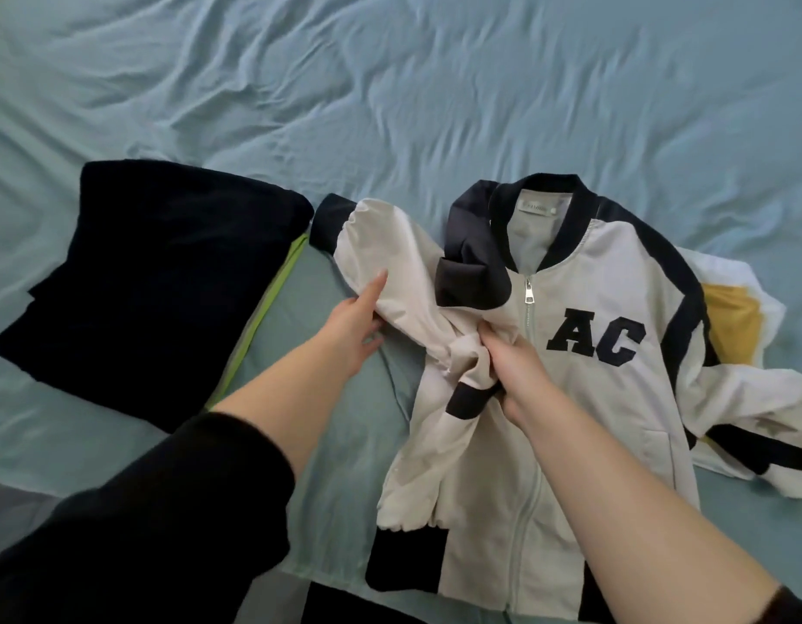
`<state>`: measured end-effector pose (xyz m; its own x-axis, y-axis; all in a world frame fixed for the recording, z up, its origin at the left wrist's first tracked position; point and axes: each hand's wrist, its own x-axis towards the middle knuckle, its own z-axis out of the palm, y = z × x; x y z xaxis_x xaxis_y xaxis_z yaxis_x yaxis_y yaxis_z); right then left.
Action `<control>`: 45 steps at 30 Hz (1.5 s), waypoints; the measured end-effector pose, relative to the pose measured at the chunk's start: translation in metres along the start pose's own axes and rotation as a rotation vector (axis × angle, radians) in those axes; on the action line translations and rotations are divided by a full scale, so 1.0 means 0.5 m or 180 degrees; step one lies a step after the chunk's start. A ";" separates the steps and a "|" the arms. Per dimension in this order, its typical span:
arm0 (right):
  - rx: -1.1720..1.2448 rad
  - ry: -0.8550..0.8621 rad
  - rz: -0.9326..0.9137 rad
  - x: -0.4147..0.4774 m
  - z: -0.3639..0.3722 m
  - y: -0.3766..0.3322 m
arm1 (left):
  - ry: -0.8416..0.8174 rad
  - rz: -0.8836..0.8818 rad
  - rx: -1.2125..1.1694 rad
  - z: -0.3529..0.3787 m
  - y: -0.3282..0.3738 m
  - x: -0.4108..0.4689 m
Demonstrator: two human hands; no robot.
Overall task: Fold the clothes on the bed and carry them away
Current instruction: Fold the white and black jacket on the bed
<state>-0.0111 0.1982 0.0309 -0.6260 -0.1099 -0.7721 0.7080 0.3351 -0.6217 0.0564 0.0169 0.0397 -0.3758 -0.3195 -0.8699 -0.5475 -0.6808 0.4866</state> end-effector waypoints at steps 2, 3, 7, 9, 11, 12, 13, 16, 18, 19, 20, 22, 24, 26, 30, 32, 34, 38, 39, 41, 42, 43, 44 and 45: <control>0.0080 -0.0070 0.0008 0.001 -0.001 0.004 | -0.0063 -0.0008 -0.0552 0.023 0.027 0.028; 0.0092 -0.0122 -0.0041 -0.002 0.000 0.006 | -0.0070 -0.0018 -0.0838 0.030 0.042 0.032; 0.0063 -0.0218 -0.0377 -0.031 0.013 0.007 | -0.0096 0.0075 -0.0993 0.025 0.109 -0.010; 0.0046 -0.0338 -0.0648 -0.058 0.028 0.004 | -0.0172 0.0447 -0.0845 -0.007 0.152 -0.054; -0.0020 -0.0594 -0.0900 -0.081 0.051 0.001 | -0.0337 0.0907 -0.0706 -0.057 0.195 -0.110; -0.0092 -0.0714 -0.0987 -0.088 0.066 -0.001 | -0.0370 0.1127 -0.0684 -0.085 0.213 -0.136; -0.0188 -0.0812 -0.1062 -0.095 0.083 -0.005 | -0.0363 0.1348 -0.0717 -0.114 0.232 -0.158; -0.0734 -0.0927 -0.1445 -0.106 0.141 -0.014 | -0.0079 0.1909 -0.1016 -0.211 0.284 -0.197; -0.1504 -0.0889 -0.1750 -0.108 0.186 -0.011 | 0.0288 0.2024 -0.1263 -0.287 0.305 -0.203; -0.1958 -0.0836 -0.1860 -0.109 0.208 -0.007 | 0.0500 0.1947 -0.1409 -0.325 0.306 -0.197; -0.2362 -0.0828 -0.1954 -0.108 0.231 0.000 | 0.0692 0.1793 -0.1545 -0.364 0.299 -0.186; -0.2928 -0.0942 -0.2086 -0.105 0.271 0.016 | 0.1078 0.1267 -0.1768 -0.433 0.258 -0.156; -0.3313 -0.1006 -0.2059 -0.095 0.298 0.036 | 0.1421 0.0619 -0.2066 -0.492 0.199 -0.120; -0.3691 -0.0929 -0.1986 -0.079 0.312 0.052 | 0.1558 0.0279 -0.2223 -0.531 0.151 -0.093; -0.4656 -0.0810 -0.2253 -0.056 0.321 0.079 | 0.1323 0.0461 -0.2608 -0.554 0.129 -0.061; -0.5063 -0.0725 -0.2339 -0.051 0.328 0.086 | 0.1316 0.0492 -0.2850 -0.567 0.135 -0.055; -0.5111 -0.0644 -0.2243 -0.055 0.348 0.083 | 0.1179 0.0590 -0.2862 -0.587 0.151 -0.055; -0.4501 -0.0885 -0.2321 -0.093 0.426 0.086 | 0.0984 0.1051 -0.2636 -0.648 0.217 -0.084; -0.4424 -0.0978 -0.2354 -0.099 0.445 0.091 | 0.0992 0.1138 -0.2651 -0.664 0.231 -0.092; -0.4413 -0.1244 -0.2179 -0.100 0.477 0.101 | 0.1126 0.1170 -0.2608 -0.689 0.242 -0.103; -0.4451 -0.1383 -0.1992 -0.095 0.487 0.103 | 0.1170 0.1132 -0.2491 -0.694 0.241 -0.107; -0.4482 -0.1502 -0.1826 -0.089 0.493 0.103 | 0.1184 0.1099 -0.2351 -0.694 0.236 -0.109; -0.4484 -0.1602 -0.1724 -0.084 0.496 0.099 | 0.1166 0.1083 -0.2240 -0.689 0.231 -0.111; -0.4424 -0.1691 -0.1672 -0.081 0.496 0.094 | 0.1125 0.1091 -0.2156 -0.679 0.226 -0.112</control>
<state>0.1285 -0.0136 0.0003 -0.3021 -0.6879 -0.6599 -0.5706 0.6851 -0.4529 0.2695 -0.2659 0.1157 -0.1213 -0.6919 -0.7117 0.1645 -0.7211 0.6730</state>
